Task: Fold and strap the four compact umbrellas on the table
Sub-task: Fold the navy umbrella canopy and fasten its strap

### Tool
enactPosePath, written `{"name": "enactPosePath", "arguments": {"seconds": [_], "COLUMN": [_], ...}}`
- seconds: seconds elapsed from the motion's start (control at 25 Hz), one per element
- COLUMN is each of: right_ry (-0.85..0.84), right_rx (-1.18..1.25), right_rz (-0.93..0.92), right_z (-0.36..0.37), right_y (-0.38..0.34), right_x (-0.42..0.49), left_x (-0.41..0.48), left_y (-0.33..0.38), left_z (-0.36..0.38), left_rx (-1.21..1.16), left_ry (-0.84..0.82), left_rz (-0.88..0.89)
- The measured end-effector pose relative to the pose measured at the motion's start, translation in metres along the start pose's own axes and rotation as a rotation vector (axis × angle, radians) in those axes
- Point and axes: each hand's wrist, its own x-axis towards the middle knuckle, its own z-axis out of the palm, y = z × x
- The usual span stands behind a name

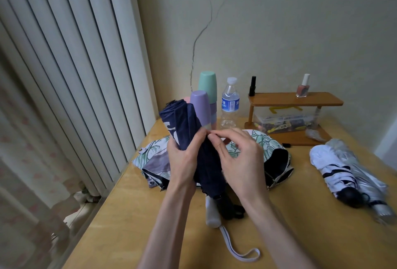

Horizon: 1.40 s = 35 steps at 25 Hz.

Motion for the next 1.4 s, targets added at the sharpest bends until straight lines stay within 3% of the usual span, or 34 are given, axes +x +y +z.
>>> {"name": "enactPosePath", "arguments": {"seconds": [0.24, 0.52, 0.6, 0.8, 0.96, 1.2, 1.4], "right_ry": [0.046, 0.027, 0.012, -0.206, -0.258, -0.050, 0.009], "right_rx": [-0.003, 0.037, 0.057, 0.232, 0.142, -0.037, -0.121], "right_rz": [0.183, 0.447, 0.403, 0.240, 0.217, 0.138, 0.035], "right_z": [-0.015, -0.035, -0.034, -0.026, -0.016, -0.005, 0.001], "right_y": [0.017, 0.027, 0.020, -0.007, -0.013, -0.017, -0.018], "right_x": [0.007, 0.016, 0.017, 0.011, 0.004, -0.003, -0.007], "left_x": [-0.003, -0.005, -0.002, -0.002, -0.007, -0.006, -0.009], "left_y": [-0.001, 0.002, 0.003, 0.005, 0.008, 0.009, 0.013], "left_z": [0.004, 0.007, 0.004, 0.005, 0.009, 0.011, 0.016], "left_rx": [0.071, 0.037, 0.051, 0.069, 0.065, 0.095, 0.078], "left_ry": [-0.146, -0.152, -0.113, 0.015, 0.075, 0.065, 0.085], "left_rz": [0.034, 0.001, -0.002, 0.029, -0.030, 0.062, 0.067]}}
